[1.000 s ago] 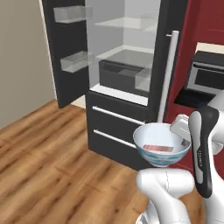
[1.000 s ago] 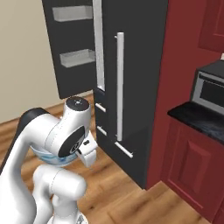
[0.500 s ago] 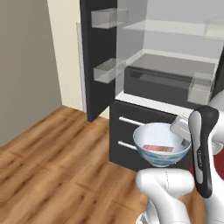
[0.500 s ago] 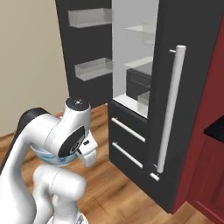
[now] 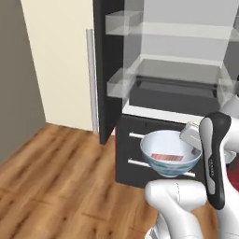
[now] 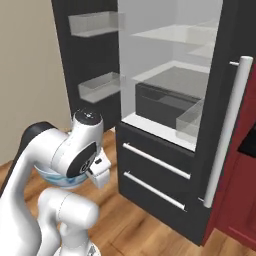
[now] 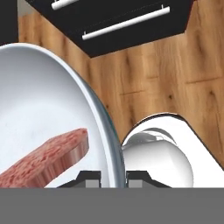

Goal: Place one of the steaks on the plate and the other in the bowl. Then place the bowl in the fridge.

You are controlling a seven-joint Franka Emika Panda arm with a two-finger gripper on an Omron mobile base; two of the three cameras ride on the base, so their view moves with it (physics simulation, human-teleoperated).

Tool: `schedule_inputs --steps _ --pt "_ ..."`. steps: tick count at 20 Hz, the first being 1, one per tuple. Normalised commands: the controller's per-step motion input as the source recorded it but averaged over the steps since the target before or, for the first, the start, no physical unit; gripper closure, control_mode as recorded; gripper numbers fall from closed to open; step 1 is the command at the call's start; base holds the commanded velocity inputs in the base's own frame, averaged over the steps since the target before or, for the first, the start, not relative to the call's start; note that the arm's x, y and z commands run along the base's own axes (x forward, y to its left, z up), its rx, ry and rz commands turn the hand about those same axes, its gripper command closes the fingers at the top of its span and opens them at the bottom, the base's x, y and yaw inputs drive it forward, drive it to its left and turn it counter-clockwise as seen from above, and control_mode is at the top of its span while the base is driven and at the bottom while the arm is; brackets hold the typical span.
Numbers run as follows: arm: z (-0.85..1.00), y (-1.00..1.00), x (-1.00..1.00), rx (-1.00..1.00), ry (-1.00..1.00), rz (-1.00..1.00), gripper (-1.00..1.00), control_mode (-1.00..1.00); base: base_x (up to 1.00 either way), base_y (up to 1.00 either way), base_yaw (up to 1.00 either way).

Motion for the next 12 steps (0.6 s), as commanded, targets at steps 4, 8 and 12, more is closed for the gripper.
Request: schedule_inputs --steps 4,8,12 --pt "0.0 0.0 0.0 0.0 0.0 0.0 1.0 1.0 0.42 0.48 -0.56" --pt "0.0 0.0 0.0 0.0 0.0 0.0 1.0 1.0 0.39 0.44 -0.62" --pt "0.0 0.0 0.0 0.0 0.0 0.0 1.0 1.0 0.36 0.44 -0.61"
